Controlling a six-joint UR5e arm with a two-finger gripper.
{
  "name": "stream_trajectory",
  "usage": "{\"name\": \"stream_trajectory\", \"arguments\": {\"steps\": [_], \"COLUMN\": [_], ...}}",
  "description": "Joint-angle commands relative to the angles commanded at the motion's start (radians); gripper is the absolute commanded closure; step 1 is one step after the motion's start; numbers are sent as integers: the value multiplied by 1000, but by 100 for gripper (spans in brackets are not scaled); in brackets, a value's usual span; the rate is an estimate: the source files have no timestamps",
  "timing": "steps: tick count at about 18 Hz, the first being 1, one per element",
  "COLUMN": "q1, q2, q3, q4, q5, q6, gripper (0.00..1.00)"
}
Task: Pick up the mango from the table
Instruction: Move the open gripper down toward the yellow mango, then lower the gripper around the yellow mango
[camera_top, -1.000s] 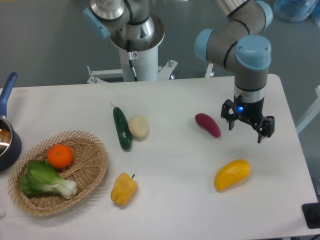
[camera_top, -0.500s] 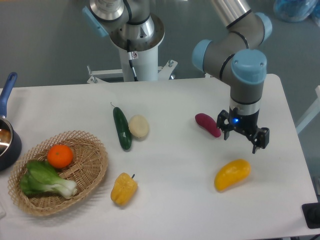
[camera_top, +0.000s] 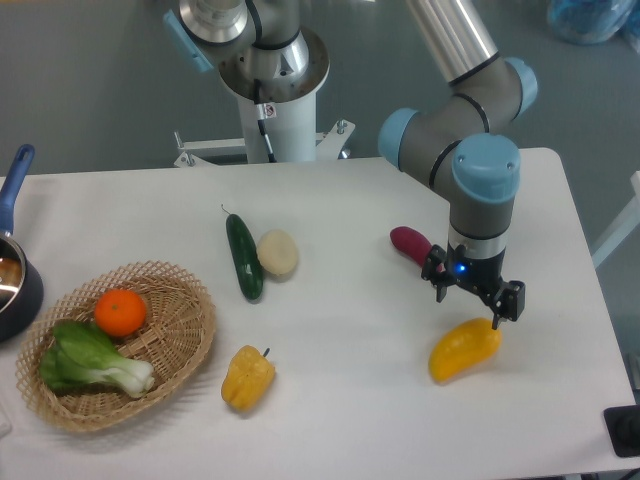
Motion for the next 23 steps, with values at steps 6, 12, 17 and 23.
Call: {"name": "stream_trajectory", "arguments": {"steps": [6, 12, 17, 23], "q1": [-40, -43, -77, -87], "q2": [-67, -97, -129, -161], "q3": [81, 78, 80, 118], "q4": [-5, -2, 0, 3], "q5": [8, 44, 178, 190], "q6": [-81, -55, -46, -49], "gripper": [0, 0, 0, 0]}}
